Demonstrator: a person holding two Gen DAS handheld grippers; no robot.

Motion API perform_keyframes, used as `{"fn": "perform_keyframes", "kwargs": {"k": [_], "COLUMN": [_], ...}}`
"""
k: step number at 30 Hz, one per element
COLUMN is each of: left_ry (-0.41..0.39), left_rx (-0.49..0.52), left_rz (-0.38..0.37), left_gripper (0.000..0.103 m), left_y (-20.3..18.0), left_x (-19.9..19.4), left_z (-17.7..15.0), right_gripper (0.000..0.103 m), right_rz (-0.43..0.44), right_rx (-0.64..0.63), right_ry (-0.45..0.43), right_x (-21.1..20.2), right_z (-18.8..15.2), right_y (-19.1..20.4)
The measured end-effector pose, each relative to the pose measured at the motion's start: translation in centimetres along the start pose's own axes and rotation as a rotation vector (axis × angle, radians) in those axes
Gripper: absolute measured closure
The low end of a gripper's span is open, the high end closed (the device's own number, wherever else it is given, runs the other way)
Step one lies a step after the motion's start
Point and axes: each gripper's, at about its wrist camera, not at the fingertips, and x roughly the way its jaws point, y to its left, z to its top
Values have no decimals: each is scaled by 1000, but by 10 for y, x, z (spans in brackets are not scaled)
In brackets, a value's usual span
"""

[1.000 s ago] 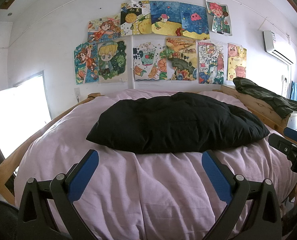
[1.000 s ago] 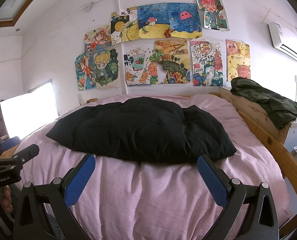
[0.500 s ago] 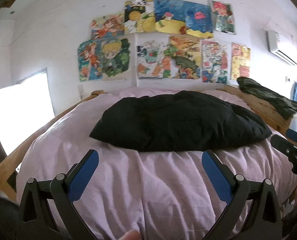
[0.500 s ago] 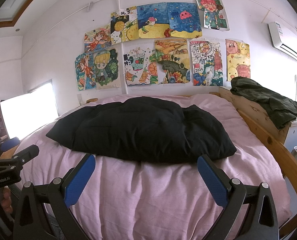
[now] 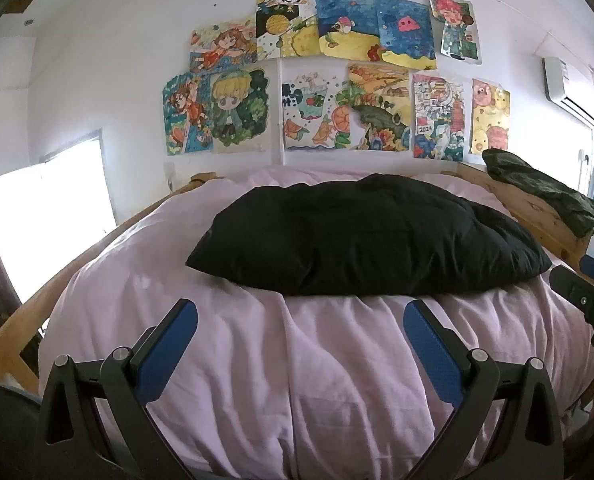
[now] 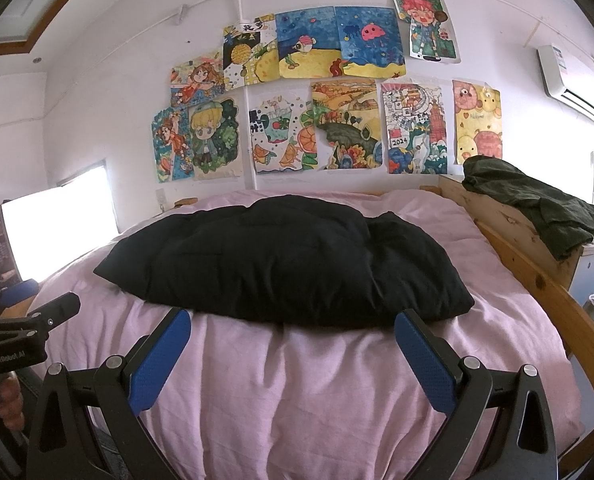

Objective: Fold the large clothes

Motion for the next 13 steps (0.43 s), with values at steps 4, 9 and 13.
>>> {"fn": "perform_keyframes", "kwargs": {"k": [4, 9, 13], "left_ry": [-16, -18, -15], "left_rx": [8, 15, 15], "left_rz": [0, 3, 1], "left_gripper": [2, 2, 2], "left_y": [1, 1, 2], "left_x": [-2, -1, 0], "left_z": [0, 0, 0], "right_gripper": [0, 0, 0], "right_rz": [1, -3, -2], "right_rx": [0, 1, 1], "right_ry": [-1, 0, -1], "right_x": [0, 0, 0], "right_z": [0, 0, -1], "right_y": [0, 3, 2]}}
